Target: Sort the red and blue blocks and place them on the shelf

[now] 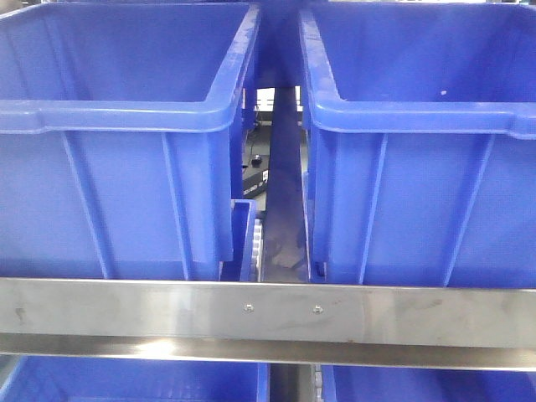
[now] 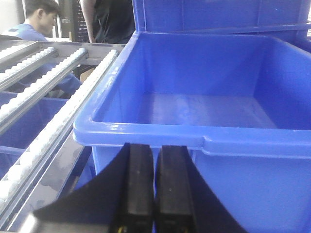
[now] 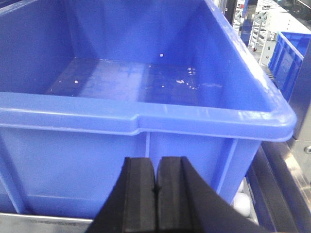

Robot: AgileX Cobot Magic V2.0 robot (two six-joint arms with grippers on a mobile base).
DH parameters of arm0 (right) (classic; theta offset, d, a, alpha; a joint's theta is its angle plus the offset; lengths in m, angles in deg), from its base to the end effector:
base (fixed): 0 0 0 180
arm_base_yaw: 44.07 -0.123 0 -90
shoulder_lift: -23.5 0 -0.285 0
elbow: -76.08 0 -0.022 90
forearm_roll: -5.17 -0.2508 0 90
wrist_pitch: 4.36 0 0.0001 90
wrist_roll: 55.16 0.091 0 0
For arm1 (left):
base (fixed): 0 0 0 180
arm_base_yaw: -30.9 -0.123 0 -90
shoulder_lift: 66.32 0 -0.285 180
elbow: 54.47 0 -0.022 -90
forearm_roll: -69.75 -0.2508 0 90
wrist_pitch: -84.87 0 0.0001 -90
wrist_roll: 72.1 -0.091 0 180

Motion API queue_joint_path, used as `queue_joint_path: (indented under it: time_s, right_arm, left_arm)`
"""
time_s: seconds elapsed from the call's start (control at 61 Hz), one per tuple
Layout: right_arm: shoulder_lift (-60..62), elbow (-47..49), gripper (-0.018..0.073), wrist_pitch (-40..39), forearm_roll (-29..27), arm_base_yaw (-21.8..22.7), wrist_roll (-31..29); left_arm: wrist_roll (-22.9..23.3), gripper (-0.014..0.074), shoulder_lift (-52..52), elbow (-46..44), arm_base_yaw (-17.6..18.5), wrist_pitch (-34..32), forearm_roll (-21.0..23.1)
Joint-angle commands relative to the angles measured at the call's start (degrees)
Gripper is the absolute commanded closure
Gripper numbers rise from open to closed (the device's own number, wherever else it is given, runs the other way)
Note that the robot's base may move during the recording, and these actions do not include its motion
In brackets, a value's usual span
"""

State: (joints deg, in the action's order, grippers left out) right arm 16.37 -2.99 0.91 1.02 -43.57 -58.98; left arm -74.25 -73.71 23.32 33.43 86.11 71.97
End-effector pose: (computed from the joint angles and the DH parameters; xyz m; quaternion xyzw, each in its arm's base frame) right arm 0.0570 0.0001 0.1945 0.0028 0.7160 0.0012 0.6981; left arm 0.0562 -0.0026 0.2082 0.0150 0.6845 -0.0168 0.7287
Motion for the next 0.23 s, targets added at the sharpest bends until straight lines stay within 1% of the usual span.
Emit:
queue_joint_path:
  time_s: [0.0, 0.213]
  right_arm:
    - [1.0, 1.42, 0.0541, -4.58, 0.53, 0.15, -0.24]
    - [1.0, 1.42, 0.0541, -4.58, 0.53, 0.15, -0.24]
  left_arm:
    - [0.04, 0.0474, 0.85, 1.37, 0.47, -4.71, 0.0]
    - [0.04, 0.0474, 0.85, 1.37, 0.47, -4.71, 0.0]
